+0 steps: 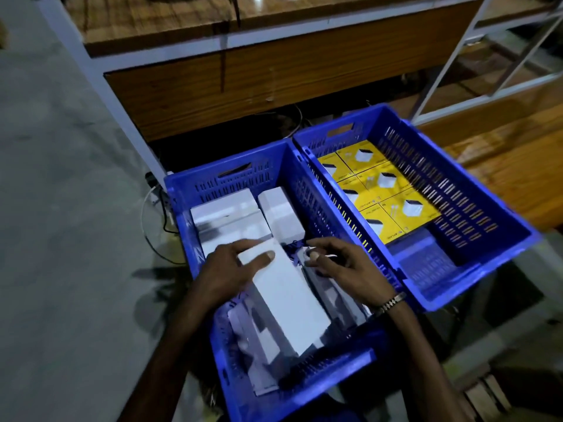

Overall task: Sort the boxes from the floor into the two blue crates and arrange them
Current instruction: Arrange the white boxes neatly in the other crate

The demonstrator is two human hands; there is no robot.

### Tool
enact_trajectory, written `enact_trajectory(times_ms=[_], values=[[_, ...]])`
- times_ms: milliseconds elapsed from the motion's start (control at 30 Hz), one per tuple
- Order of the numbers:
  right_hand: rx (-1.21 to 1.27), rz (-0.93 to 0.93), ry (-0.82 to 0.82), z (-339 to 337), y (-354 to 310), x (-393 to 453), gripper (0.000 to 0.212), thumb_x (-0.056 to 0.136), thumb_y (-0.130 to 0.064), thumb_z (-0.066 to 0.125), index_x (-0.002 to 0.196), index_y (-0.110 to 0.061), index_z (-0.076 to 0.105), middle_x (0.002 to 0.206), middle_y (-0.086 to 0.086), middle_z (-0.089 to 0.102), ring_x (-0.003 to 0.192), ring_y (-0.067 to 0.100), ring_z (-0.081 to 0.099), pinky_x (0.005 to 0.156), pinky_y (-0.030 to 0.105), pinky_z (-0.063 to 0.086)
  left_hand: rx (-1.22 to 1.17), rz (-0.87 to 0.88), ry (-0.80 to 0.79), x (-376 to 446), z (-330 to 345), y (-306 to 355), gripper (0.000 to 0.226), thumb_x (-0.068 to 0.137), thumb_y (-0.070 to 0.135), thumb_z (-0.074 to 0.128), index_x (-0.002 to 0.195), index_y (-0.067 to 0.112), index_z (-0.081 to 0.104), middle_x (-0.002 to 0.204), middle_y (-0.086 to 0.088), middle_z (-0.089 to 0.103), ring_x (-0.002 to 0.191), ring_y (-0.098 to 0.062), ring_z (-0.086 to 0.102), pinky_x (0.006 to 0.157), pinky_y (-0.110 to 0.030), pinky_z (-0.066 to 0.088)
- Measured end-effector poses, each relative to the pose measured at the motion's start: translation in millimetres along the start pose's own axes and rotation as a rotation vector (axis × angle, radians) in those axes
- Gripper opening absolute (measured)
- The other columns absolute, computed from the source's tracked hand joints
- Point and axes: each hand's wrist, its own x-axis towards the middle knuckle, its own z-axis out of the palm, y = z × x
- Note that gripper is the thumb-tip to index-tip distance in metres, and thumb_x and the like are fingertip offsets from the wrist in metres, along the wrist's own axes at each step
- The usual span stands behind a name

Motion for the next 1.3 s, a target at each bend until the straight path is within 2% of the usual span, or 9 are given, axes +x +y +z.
enact_trajectory(times_ms=[67,333,467,567,733,900,1033,1167,1300], values=[[-0.003,0.031,-0.021,7.4,-1.7,-2.5,0.021,0.101,-0.028,0.064,0.117,-0.017,0.072,0.106,0.010,0.076,0.096,0.019,0.072,0.083,0.043,0.057,-0.306,0.087,-0.041,-2.9,-0.6,11.2,0.034,0.079,0.038,0.083,0.111,0.029,0.079,0.105,0.007,0.079,0.095,-0.016,0.072,0.071,-0.024,0.058],[0.155,0.227,0.387,11.7,-24.6,-10.8,0.038,0.096,-0.049,0.063,0.090,-0.013,0.074,0.093,0.008,0.073,0.091,0.024,0.070,0.073,0.052,0.062,-0.435,0.457,0.111,-16.6,4.8,24.7,0.060,0.076,0.005,0.087,0.131,0.021,0.070,0.131,-0.004,0.067,0.118,-0.015,0.065,0.091,-0.028,0.058],[0.597,0.466,0.057,17.8,-58.1,-14.4,0.057,0.095,-0.060,0.056,0.121,-0.011,0.069,0.111,0.018,0.073,0.106,0.030,0.071,0.073,0.049,0.064,-0.115,0.697,0.217,-25.3,24.3,18.7,0.057,0.076,-0.003,0.088,0.126,0.018,0.070,0.124,-0.003,0.062,0.123,-0.014,0.061,0.101,-0.032,0.053],[0.565,0.440,-0.046,32.2,-72.3,-15.4,0.052,0.093,-0.050,0.065,0.132,-0.016,0.064,0.119,0.010,0.071,0.103,0.026,0.071,0.072,0.050,0.064,0.011,0.807,0.197,-33.5,42.8,11.0,0.060,0.070,-0.022,0.075,0.121,0.011,0.072,0.122,-0.003,0.063,0.128,-0.015,0.059,0.123,-0.041,0.034],[0.370,0.303,0.101,39.5,-66.2,-12.4,0.038,0.098,-0.023,0.067,0.135,-0.030,0.061,0.124,0.003,0.071,0.083,0.010,0.073,0.056,0.033,0.059,-0.218,0.696,0.060,-40.7,37.5,-9.8,0.034,0.089,0.013,0.076,0.122,0.008,0.069,0.150,-0.006,0.054,0.148,-0.023,0.044,0.118,-0.044,0.038],[0.325,0.247,0.079,47.6,-58.1,-11.2,0.046,0.095,-0.008,0.069,0.138,-0.022,0.058,0.106,0.007,0.070,0.082,0.012,0.071,0.077,0.049,0.062,-0.462,0.387,0.080,-28.5,39.2,-9.5,0.039,0.092,0.024,0.073,0.131,0.022,0.068,0.153,0.012,0.053,0.145,-0.008,0.046,0.109,-0.035,0.050],[0.326,0.261,0.043,58.6,-63.6,-12.4,0.050,0.098,-0.018,0.068,0.143,-0.021,0.046,0.089,0.006,0.073,0.086,0.016,0.069,0.082,0.050,0.061,-0.340,0.411,0.048,-25.3,47.8,-12.2,0.053,0.093,0.014,0.077,0.141,0.025,0.059,0.150,0.016,0.055,0.142,-0.007,0.050,0.108,-0.037,0.051],[0.410,0.266,0.060,51.8,-64.7,-14.9,0.033,0.100,-0.028,0.063,0.131,-0.018,0.058,0.105,0.018,0.073,0.098,0.021,0.070,0.086,0.060,0.058,-0.168,0.464,0.145,-26.3,41.8,-19.9,0.071,0.088,0.001,0.078,0.149,0.026,0.051,0.149,0.015,0.052,0.142,-0.010,0.048,0.112,-0.045,0.048],[0.517,0.457,0.122,33.3,-51.7,-1.9,0.057,0.098,-0.059,0.053,0.121,-0.009,0.064,0.094,0.010,0.071,0.092,0.024,0.071,0.076,0.053,0.063,-0.020,0.633,0.277,-30.0,38.1,-11.6,0.081,0.086,-0.002,0.079,0.155,0.014,0.042,0.145,0.003,0.050,0.138,-0.017,0.050,0.113,-0.026,0.042]])
